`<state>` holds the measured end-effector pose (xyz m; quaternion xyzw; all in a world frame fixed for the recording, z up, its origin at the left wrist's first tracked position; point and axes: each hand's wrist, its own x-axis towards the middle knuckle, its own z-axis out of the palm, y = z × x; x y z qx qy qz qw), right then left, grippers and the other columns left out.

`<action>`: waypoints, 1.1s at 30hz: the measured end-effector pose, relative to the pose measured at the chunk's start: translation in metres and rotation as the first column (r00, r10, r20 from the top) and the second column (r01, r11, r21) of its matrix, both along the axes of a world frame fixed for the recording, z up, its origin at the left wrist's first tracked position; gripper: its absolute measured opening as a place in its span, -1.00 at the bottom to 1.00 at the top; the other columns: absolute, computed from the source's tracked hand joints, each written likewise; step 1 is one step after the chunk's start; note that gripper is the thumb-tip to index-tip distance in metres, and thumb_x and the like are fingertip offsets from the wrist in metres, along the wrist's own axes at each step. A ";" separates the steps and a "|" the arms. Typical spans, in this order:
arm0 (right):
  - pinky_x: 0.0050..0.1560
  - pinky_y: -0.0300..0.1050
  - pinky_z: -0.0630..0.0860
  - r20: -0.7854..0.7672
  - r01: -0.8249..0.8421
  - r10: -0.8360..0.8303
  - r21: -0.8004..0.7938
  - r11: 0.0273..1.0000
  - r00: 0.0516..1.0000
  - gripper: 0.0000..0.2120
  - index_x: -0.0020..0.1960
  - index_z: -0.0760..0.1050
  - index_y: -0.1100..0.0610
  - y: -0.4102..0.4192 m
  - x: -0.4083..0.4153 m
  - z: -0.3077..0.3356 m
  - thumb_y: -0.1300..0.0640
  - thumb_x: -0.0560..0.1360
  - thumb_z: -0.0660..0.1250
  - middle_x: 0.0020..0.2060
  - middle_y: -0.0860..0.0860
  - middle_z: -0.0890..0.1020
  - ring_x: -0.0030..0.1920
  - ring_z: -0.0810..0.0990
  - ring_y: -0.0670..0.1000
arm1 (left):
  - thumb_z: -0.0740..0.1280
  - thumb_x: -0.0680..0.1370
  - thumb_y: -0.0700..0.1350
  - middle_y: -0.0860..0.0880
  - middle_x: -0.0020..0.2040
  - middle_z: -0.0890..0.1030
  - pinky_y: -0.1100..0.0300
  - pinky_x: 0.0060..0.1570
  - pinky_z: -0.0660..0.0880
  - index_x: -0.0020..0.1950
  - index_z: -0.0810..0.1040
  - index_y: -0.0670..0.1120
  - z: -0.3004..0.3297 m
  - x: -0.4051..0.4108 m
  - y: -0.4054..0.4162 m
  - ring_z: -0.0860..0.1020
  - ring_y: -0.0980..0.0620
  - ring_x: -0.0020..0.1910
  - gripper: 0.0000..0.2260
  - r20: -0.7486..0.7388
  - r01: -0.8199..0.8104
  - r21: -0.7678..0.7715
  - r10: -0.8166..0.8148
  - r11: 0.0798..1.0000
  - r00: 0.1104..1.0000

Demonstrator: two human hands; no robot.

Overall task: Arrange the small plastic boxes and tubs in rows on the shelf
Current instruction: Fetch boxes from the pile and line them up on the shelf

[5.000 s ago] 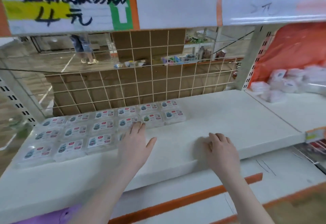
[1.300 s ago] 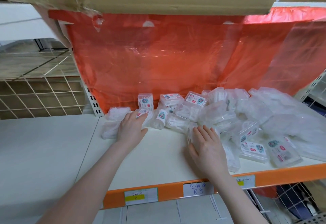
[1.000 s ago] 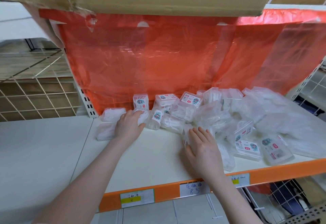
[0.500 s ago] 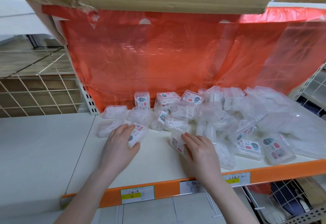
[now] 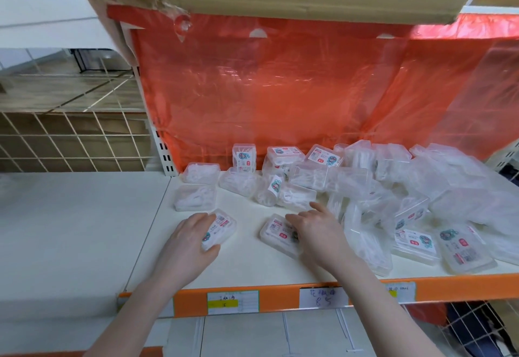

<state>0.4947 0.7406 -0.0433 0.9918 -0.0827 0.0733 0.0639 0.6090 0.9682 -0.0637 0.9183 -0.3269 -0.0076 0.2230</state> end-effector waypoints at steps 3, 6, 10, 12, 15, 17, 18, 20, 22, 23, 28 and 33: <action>0.32 -0.19 0.15 -0.030 -0.041 0.041 -0.014 0.999 0.999 -0.70 0.05 0.47 0.09 0.003 0.004 0.002 0.31 0.42 0.10 -0.10 0.04 0.61 -0.01 0.54 0.09 | 0.32 0.49 -0.09 0.04 0.41 0.32 0.29 0.24 0.21 0.46 0.30 -0.04 0.003 0.003 0.001 0.31 0.03 0.34 -0.46 -0.012 0.024 0.035 -0.024 0.999 1.000; 0.18 -0.18 0.24 -0.040 -0.048 0.049 0.007 0.999 0.998 -0.77 0.02 0.48 0.11 0.004 0.005 0.002 0.29 0.47 0.11 -0.10 0.06 0.62 -0.04 0.54 0.11 | 0.31 0.49 -0.10 0.06 0.42 0.31 0.26 0.25 0.24 0.47 0.27 -0.04 0.005 0.008 0.004 0.30 0.04 0.35 -0.44 -0.030 0.041 0.072 -0.039 0.997 0.999; 0.08 -0.11 0.31 0.036 -0.083 0.080 0.083 0.993 0.996 -0.69 -0.01 0.50 0.16 0.008 0.002 0.000 0.04 0.63 0.04 -0.12 0.10 0.61 -0.03 0.53 0.16 | 0.30 0.49 -0.09 0.08 0.41 0.30 0.28 0.19 0.28 0.48 0.24 -0.02 0.009 0.012 0.005 0.31 0.07 0.34 -0.43 -0.047 0.053 0.114 -0.048 0.992 0.998; 0.11 -0.11 0.28 -0.002 -0.076 0.076 0.059 0.995 0.997 -0.61 0.07 0.46 0.11 0.012 0.001 -0.002 -0.09 0.63 -0.04 -0.05 0.05 0.59 0.03 0.50 0.11 | 0.29 0.49 -0.06 0.08 0.41 0.30 0.26 0.19 0.30 0.49 0.22 -0.02 0.010 0.013 0.002 0.31 0.07 0.34 -0.43 -0.038 0.046 0.143 -0.041 0.989 0.998; 0.13 -0.11 0.30 -0.054 -0.056 0.061 0.084 0.995 0.997 -0.56 0.21 0.41 0.08 0.018 0.001 -0.006 -0.19 0.59 -0.02 0.06 0.01 0.55 0.11 0.48 0.07 | 0.29 0.50 0.02 0.06 0.40 0.32 0.22 0.18 0.32 0.50 0.19 -0.01 0.011 0.013 -0.004 0.31 0.04 0.34 -0.40 -0.024 0.024 0.181 -0.020 0.983 1.000; 0.10 -0.09 0.33 -0.057 -0.048 0.055 0.126 0.991 0.997 -0.53 0.26 0.38 0.08 0.021 0.000 -0.008 -0.22 0.57 0.01 0.10 0.01 0.53 0.12 0.46 0.06 | 0.30 0.50 0.06 0.03 0.38 0.34 0.20 0.19 0.33 0.51 0.18 -0.02 0.011 0.013 -0.007 0.32 0.02 0.34 -0.38 -0.025 0.006 0.199 -0.001 0.980 1.000; 0.10 -0.08 0.35 -0.061 -0.042 0.052 0.148 0.988 0.997 -0.51 0.28 0.36 0.09 0.022 -0.001 -0.009 -0.24 0.56 0.04 0.12 0.02 0.52 0.14 0.45 0.07 | 0.30 0.50 0.06 0.01 0.38 0.34 0.19 0.19 0.33 0.51 0.17 -0.02 0.011 0.013 -0.009 0.33 0.01 0.33 -0.38 -0.027 -0.002 0.203 0.008 0.979 1.000; 0.12 -0.07 0.35 -0.067 -0.031 0.044 0.178 0.984 0.997 -0.46 0.34 0.31 0.10 0.023 -0.002 -0.012 -0.24 0.53 0.09 0.17 0.02 0.48 0.17 0.43 0.07 | 0.30 0.49 0.06 -0.01 0.36 0.36 0.18 0.20 0.35 0.50 0.18 -0.03 0.010 0.014 -0.011 0.34 -0.01 0.32 -0.38 -0.033 -0.016 0.210 0.023 0.978 0.999; 0.14 -0.09 0.33 -0.065 -0.022 0.035 0.193 0.981 0.997 -0.45 0.37 0.28 0.09 0.024 -0.003 -0.013 -0.22 0.51 0.13 0.20 0.01 0.46 0.18 0.42 0.07 | 0.30 0.49 0.04 -0.03 0.34 0.36 0.17 0.20 0.35 0.50 0.18 -0.06 0.010 0.013 -0.012 0.34 -0.02 0.31 -0.37 -0.050 -0.027 0.217 0.039 0.976 0.998; 0.14 -0.11 0.32 -0.062 -0.017 0.030 0.204 0.979 0.998 -0.46 0.37 0.28 0.08 0.024 -0.003 -0.014 -0.21 0.50 0.14 0.20 0.01 0.46 0.19 0.41 0.06 | 0.30 0.48 0.03 -0.04 0.32 0.37 0.17 0.20 0.35 0.49 0.19 -0.08 0.010 0.013 -0.012 0.34 -0.02 0.30 -0.38 -0.060 -0.035 0.220 0.049 0.975 0.997; 0.07 -0.16 0.30 -0.024 -0.001 0.007 0.245 0.969 1.000 -0.50 0.31 0.33 0.05 0.027 -0.006 -0.015 -0.16 0.44 0.19 0.15 -0.02 0.47 0.14 0.42 0.04 | 0.34 0.42 -0.05 -0.04 0.23 0.40 0.15 0.13 0.38 0.36 0.33 -0.08 0.013 0.004 -0.009 0.38 -0.03 0.23 -0.48 -0.095 -0.054 0.219 0.076 0.974 0.993; 0.01 -0.17 0.29 -0.011 0.000 0.003 0.274 0.962 1.000 -0.54 0.23 0.36 0.06 0.028 -0.004 -0.016 -0.13 0.40 0.21 0.09 -0.01 0.47 0.11 0.43 0.05 | 0.36 0.40 -0.08 -0.02 0.23 0.40 0.15 0.12 0.38 0.37 0.30 -0.03 0.021 -0.009 -0.005 0.38 -0.03 0.21 -0.45 -0.096 -0.068 0.267 0.097 0.961 0.991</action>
